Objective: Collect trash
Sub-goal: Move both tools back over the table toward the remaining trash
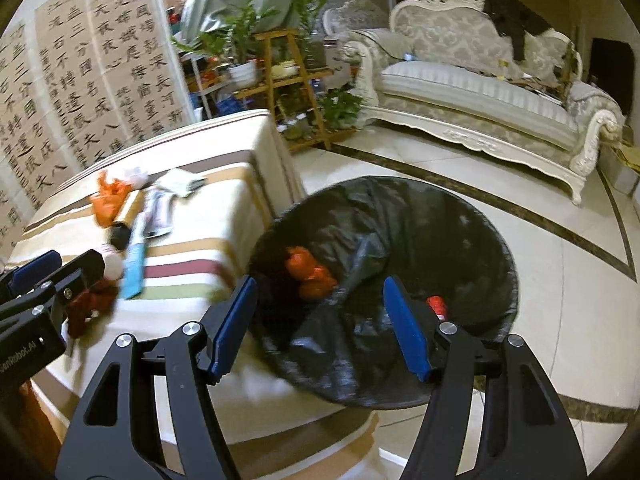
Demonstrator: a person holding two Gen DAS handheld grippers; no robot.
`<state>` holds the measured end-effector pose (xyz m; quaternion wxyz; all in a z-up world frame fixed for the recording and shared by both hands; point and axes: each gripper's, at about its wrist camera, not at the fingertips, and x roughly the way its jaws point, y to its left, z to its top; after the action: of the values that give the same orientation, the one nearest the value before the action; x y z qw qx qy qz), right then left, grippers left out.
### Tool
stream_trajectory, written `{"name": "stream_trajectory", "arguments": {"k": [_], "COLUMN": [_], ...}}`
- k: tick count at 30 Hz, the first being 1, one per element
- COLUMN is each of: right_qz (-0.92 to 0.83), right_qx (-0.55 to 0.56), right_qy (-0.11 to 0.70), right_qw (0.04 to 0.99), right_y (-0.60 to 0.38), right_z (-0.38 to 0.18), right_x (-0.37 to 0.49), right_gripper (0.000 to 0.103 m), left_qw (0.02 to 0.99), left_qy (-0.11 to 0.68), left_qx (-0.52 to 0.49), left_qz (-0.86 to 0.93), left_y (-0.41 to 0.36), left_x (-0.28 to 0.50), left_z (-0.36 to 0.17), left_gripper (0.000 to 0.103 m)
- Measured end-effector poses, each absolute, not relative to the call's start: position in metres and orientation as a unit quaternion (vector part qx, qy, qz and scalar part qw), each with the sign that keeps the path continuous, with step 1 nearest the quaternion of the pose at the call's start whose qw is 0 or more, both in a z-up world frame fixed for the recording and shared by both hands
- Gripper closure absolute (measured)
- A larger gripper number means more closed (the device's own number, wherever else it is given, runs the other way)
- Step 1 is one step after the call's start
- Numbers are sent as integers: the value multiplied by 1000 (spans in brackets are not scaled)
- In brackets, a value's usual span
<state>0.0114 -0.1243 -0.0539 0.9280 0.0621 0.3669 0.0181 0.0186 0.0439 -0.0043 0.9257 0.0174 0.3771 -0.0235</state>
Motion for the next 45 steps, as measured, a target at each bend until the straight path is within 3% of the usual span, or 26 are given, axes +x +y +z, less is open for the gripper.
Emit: {"name": "stream_trajectory", "arguments": {"k": [20,45], "right_qz": [114,117], "right_qx": [-1,-25], "right_qy": [366,397], "right_qw": [924,910], "right_y": [2,25], "right_z": [-32,-45], "right_x": [6,2], "right_gripper": [39,39], "left_qw": [922,919], "left_qy": [376,387], "left_qx": [-20,-38], "left_qz": [86,62], "left_y": [170,174], "left_x": [2,-2], "left_z": [-18,-29], "left_gripper": [31,31]}}
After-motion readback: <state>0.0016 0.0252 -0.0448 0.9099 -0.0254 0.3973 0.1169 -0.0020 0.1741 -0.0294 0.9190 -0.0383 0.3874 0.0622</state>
